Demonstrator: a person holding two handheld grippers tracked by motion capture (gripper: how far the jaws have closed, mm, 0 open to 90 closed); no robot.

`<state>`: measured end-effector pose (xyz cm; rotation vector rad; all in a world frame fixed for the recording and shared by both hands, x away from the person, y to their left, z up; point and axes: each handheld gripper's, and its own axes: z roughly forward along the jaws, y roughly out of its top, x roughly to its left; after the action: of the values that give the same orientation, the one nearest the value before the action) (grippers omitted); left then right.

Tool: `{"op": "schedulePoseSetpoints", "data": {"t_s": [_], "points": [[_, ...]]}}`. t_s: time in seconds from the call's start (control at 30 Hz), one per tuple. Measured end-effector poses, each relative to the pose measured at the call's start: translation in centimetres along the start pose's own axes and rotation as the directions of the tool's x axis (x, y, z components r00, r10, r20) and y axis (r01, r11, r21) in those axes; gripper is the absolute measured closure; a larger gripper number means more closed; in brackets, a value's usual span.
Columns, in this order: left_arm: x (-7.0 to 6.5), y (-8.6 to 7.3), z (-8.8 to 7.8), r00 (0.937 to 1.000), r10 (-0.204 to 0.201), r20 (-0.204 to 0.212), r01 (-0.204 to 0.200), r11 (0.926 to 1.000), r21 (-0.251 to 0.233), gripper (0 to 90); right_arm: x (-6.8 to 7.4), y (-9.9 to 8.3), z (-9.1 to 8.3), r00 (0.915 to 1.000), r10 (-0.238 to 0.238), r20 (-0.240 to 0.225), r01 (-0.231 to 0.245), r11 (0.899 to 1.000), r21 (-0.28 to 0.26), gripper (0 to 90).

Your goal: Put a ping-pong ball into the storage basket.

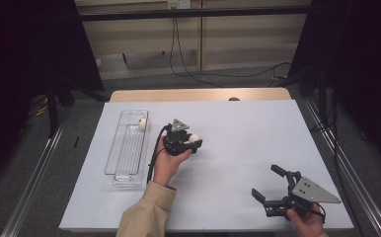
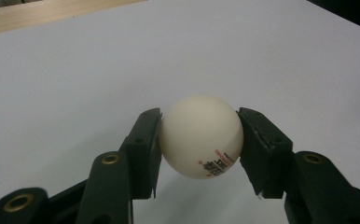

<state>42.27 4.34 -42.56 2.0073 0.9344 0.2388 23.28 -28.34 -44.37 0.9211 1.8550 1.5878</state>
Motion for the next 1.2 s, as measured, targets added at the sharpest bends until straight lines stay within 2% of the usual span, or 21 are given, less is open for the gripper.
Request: {"op": "schedulePoseSetpoints", "data": {"t_s": [0.97,1.2], "points": [[1.6,0.0,-2.1,0.9977,-0.054,-0.04,0.054,0.9983,-0.023,51.2,0.0,0.0,0.0,1.0,0.001,-0.003,-0.001,1.0,0.0,0.5],[2.0,0.0,-2.5,0.997,-0.056,-0.053,0.056,0.9984,-0.008,51.2,0.1,0.0,0.0,1.0,-0.002,-0.005,0.002,1.0,0.0,0.5]]}}
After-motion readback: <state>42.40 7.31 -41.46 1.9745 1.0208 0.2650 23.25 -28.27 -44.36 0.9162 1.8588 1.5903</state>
